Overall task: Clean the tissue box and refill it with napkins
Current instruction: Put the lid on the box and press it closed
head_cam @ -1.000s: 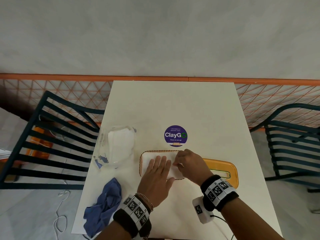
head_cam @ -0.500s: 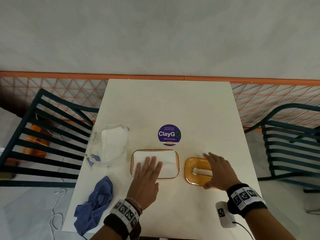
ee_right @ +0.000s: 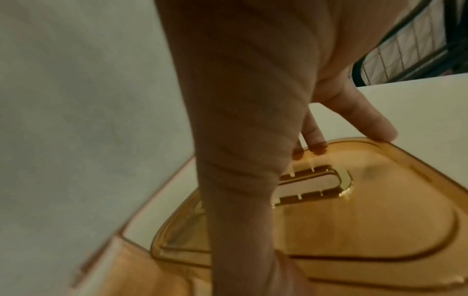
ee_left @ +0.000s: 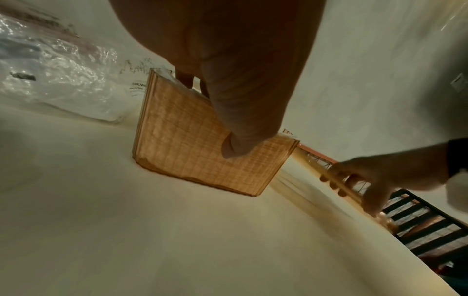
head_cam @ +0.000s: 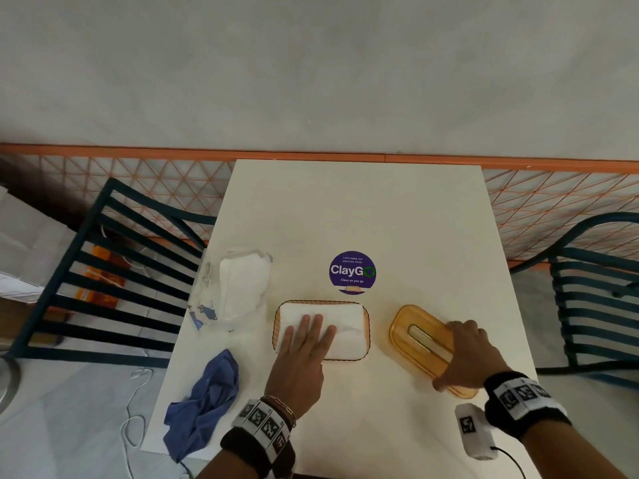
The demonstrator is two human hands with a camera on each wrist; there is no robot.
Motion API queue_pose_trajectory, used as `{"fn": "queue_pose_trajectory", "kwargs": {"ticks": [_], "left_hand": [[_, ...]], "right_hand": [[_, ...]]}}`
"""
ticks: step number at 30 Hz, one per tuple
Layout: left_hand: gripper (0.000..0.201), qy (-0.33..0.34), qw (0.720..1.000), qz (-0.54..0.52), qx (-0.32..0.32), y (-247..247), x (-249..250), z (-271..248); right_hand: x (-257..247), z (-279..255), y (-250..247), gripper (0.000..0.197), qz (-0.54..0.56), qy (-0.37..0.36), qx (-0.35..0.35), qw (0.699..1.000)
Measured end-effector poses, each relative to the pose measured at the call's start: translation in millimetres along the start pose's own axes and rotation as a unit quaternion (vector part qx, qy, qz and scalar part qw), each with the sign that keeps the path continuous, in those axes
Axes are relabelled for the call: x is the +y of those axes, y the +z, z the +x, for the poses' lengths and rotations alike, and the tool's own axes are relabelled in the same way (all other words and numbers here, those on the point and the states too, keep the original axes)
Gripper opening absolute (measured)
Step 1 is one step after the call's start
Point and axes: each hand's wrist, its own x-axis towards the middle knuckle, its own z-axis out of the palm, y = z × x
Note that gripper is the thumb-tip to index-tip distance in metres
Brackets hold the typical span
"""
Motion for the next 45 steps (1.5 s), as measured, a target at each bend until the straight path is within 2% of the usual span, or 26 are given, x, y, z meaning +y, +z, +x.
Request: {"fn": "queue_pose_trajectory", "kwargs": {"ticks": [2,5,7,10,13,16,19,23,27,29,32,34,36,39,41,45], "left_hand": [[0.088,0.0,1.0,-0.003,0.004,1.5,-1.1,-0.3],[0.09,0.005,1.0,-0.005,0.004,1.8,-2.4,-1.1],[0.091,0.008,1.0,-0.011,0.007,0.2,-3.0,-1.9],[0.09,0.017,0.999,-0.032,0.023,-1.7,-5.3,-3.2],[0.092,0.025,0.996,-0.069,0.054,-6.2,-7.1,-4.5],[0.084,0.021,0.994,-0.08,0.078,-9.2,-9.1,-5.0],[0.082,0.016,0.995,-0.067,0.072,-4.9,-14.4,-9.6],[0.078,-0.006,0.992,-0.083,0.095,-10.8,-21.3,-14.9],[0.076,-0.036,0.996,-0.042,0.067,-8.8,-38.5,-28.4],[0.074,-0.072,0.994,-0.057,0.052,-6.7,-49.5,-36.8],[0.07,-0.145,0.976,-0.152,0.066,-13.1,-61.1,-50.6],[0.063,-0.202,0.936,-0.278,0.076,-21.4,-64.9,-53.3],[0.053,-0.25,0.882,-0.392,0.078,-32.1,-66.0,-48.5],[0.037,-0.301,0.837,-0.449,0.087,-42.4,-67.6,-34.9],[0.037,-0.3,0.836,-0.452,0.087,-46.1,-68.1,-29.2],[0.038,-0.269,0.863,-0.417,0.093,-39.1,-66.3,-24.1]], "right_hand": [[-8.2,-10.1,-16.5,0.138,0.056,-0.029,0.018,0.998],[-46.0,-24.4,-34.2,0.132,0.111,-0.128,0.057,0.984],[-81.3,-26.9,-37.8,0.13,0.128,-0.193,0.075,0.97],[-129.8,-18.9,-32.6,0.131,0.107,-0.24,0.07,0.962],[-154.4,-8.2,-22.8,0.132,0.052,-0.241,0.046,0.968],[-161.7,-1.8,-15.6,0.133,0.019,-0.225,0.025,0.974],[-164.2,1.2,-12.8,0.135,0.004,-0.221,0.029,0.975],[-170.8,-1.2,-10.6,0.132,-0.043,-0.233,0.038,0.971],[-177.6,-2.6,-7.8,0.129,-0.073,-0.239,0.038,0.967],[-180.9,-2.7,-7.8,0.128,-0.08,-0.239,0.037,0.967],[-185.5,-3.7,-7.3,0.127,-0.097,-0.239,0.038,0.965],[-188.5,-4.2,-6.2,0.126,-0.111,-0.238,0.038,0.964],[-191.9,-4.0,-5.4,0.126,-0.13,-0.239,0.038,0.961],[-197.6,-4.5,-4.5,0.125,-0.147,-0.24,0.035,0.959],[-202.3,-5.4,-3.6,0.125,-0.156,-0.244,0.033,0.957],[-211.1,-7.0,-0.3,0.125,-0.172,-0.247,0.032,0.953]]}}
